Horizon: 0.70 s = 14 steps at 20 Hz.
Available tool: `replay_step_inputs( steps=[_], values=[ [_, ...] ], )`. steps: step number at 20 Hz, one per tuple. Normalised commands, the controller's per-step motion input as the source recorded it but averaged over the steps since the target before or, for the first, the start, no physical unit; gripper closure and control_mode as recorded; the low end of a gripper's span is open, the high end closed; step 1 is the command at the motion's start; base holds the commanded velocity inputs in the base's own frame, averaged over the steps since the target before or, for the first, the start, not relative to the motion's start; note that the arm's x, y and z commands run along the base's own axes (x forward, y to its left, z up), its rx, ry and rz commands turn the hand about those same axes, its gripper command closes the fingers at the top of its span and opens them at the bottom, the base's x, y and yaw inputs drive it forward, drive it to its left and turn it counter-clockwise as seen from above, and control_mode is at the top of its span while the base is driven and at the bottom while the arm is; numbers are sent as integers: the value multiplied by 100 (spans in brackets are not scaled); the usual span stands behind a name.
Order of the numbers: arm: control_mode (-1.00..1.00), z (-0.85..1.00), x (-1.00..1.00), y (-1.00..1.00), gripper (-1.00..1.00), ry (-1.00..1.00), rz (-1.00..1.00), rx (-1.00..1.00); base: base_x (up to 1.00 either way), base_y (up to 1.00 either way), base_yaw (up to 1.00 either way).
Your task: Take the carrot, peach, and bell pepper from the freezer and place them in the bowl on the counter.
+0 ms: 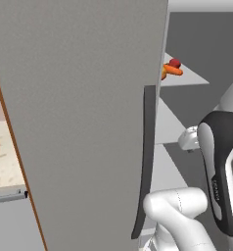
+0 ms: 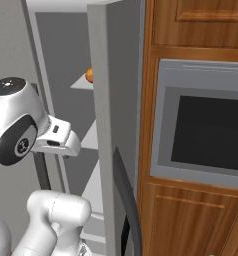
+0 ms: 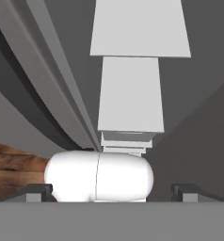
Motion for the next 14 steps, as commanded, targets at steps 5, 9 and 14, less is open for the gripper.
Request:
replay_step_inputs(
  steps=[5, 9, 14],
  values=[
    [-100, 29, -11, -15, -100, -12, 0, 0, 0, 0, 0],
    [-100, 47, 2, -25, -100, -16, 0, 0, 0, 0, 0],
    [-100, 40, 33, -5, -100, -21, 0, 4, 0, 0, 0]
  ],
)
